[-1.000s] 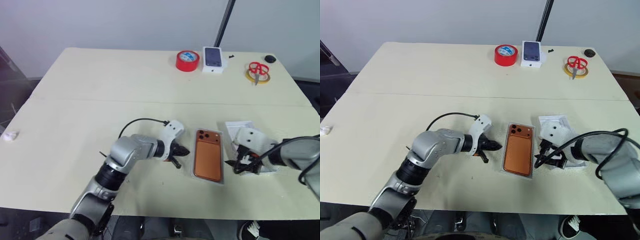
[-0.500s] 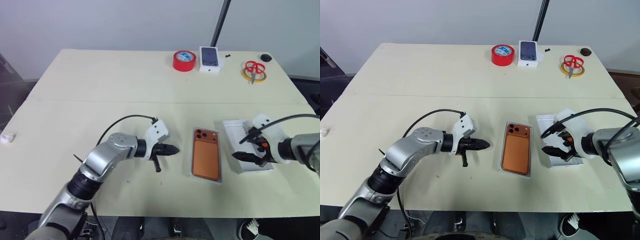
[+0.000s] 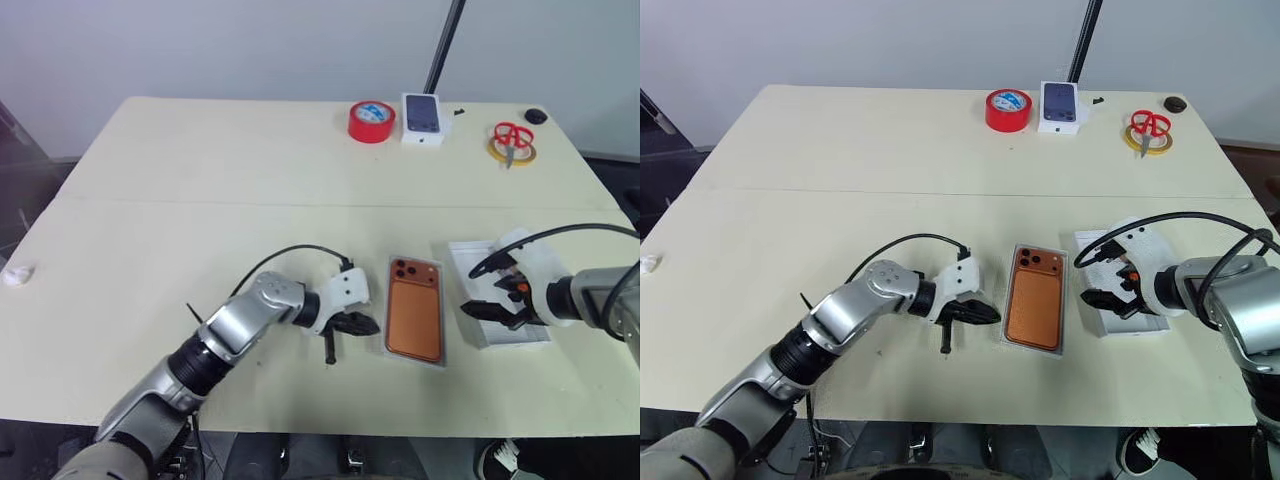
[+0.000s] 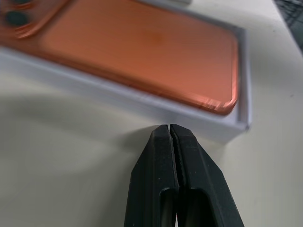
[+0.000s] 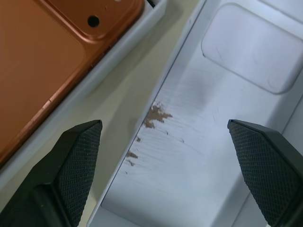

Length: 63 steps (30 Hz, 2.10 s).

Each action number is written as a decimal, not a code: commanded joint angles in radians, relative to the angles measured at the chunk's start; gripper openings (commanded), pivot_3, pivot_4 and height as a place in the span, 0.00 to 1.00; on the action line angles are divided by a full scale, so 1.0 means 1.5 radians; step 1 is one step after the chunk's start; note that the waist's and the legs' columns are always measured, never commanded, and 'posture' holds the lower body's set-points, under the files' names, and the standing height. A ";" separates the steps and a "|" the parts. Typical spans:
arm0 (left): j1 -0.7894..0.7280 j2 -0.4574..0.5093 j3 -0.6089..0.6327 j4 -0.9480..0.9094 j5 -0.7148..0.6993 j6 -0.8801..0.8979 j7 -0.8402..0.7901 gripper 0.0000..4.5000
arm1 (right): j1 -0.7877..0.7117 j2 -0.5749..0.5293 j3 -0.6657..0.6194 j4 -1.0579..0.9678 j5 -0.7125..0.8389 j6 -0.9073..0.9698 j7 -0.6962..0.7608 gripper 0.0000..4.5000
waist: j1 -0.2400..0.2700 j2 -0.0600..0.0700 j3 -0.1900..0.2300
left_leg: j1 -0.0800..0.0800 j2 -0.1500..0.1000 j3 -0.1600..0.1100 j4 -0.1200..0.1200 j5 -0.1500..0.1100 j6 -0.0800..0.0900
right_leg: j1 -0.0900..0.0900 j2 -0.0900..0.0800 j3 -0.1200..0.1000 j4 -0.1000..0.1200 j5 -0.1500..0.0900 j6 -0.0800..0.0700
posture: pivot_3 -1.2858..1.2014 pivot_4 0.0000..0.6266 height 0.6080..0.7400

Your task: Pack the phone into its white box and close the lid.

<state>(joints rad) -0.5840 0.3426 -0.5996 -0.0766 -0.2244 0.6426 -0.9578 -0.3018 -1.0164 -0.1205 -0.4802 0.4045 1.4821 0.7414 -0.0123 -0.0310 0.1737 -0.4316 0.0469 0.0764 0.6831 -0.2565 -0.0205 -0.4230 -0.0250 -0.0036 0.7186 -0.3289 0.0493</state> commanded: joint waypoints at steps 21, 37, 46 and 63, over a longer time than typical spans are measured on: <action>0.093 0.067 0.193 -0.111 -0.088 0.026 -0.007 0.01 | -0.065 0.080 0.025 0.009 0.035 0.088 -0.127 0.38 | 0.000 0.000 0.000 | 0.000 0.000 0.000 0.000 0.000 0.000 | 0.000 0.000 0.000 0.000 0.000 0.000 | 0.52 0.24 0.62; 0.152 0.107 0.293 -0.124 -0.127 0.025 0.041 0.01 | -0.234 0.100 -0.141 0.115 0.217 0.088 -0.181 0.02 | -0.002 0.001 0.000 | 0.000 0.000 0.000 0.000 0.000 0.000 | 0.000 0.000 0.000 0.000 0.000 0.000 | 0.52 0.24 0.62; 0.122 0.076 0.333 -0.067 -0.131 0.009 0.078 0.01 | -0.238 0.159 -0.111 0.281 0.950 -0.051 -0.591 0.02 | 0.002 0.000 0.000 | -0.001 0.000 0.000 0.000 0.000 0.000 | 0.000 0.000 0.000 0.000 0.000 0.000 | 0.52 0.24 0.62; 0.072 -0.026 0.252 -0.033 -0.107 -0.009 0.104 0.01 | 0.062 0.400 0.011 -0.053 1.045 -0.434 -0.983 0.02 | 0.000 0.000 0.000 | -0.007 0.000 0.000 0.003 0.000 0.001 | -0.005 0.000 0.000 -0.001 0.002 0.004 | 0.52 0.24 0.62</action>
<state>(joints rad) -0.4549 0.3107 -0.2122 -0.1152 -0.3830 0.6475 -0.7963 -0.2000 -0.3879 -0.0912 -0.5178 1.9480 0.8379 -0.7475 -0.0129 -0.0309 0.1740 -0.4421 0.0466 0.0764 0.6872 -0.2571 -0.0188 -0.4299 -0.0254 -0.0036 0.7173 -0.3256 0.0555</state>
